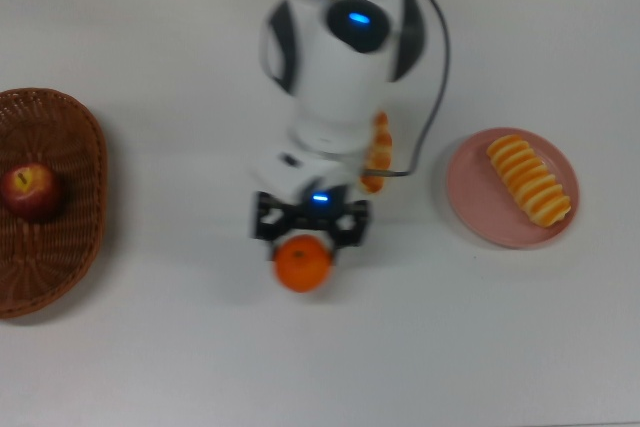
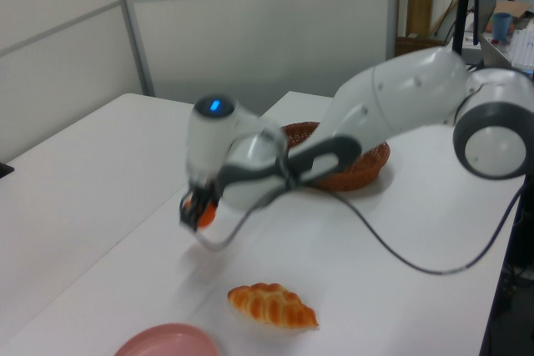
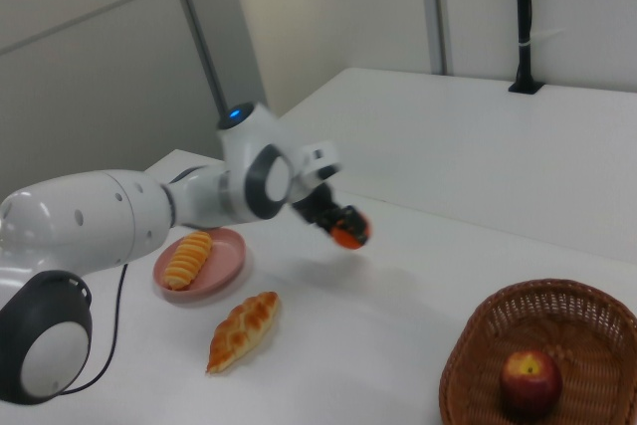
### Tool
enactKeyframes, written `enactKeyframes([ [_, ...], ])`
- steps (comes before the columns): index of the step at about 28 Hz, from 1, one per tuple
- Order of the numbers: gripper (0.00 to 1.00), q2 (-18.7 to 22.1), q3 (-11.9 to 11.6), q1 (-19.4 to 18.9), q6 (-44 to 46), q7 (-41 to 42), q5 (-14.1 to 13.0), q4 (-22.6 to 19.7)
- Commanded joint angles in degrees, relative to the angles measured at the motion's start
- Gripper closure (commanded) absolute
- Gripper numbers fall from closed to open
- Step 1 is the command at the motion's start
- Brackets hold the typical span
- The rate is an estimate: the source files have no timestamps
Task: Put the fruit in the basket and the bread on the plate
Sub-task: 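Lift the orange and carry it over the basket, then lower the orange beside the apple and open the gripper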
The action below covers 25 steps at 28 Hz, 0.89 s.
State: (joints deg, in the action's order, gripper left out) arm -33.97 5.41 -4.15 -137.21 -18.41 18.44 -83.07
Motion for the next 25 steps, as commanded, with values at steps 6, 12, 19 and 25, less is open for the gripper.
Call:
enactKeyframes([
  [6,1.00,5.1,0.1,17.6,-0.7,-0.1,-2.2,-1.9],
  [12,1.00,4.2,-0.2,24.7,-0.6,3.5,-0.5,-2.4],
  [19,0.99,1.4,-2.9,27.4,-0.7,7.4,0.4,-2.6],
  [25,0.00,0.7,-2.9,27.4,-0.5,7.3,0.0,-2.7],
])
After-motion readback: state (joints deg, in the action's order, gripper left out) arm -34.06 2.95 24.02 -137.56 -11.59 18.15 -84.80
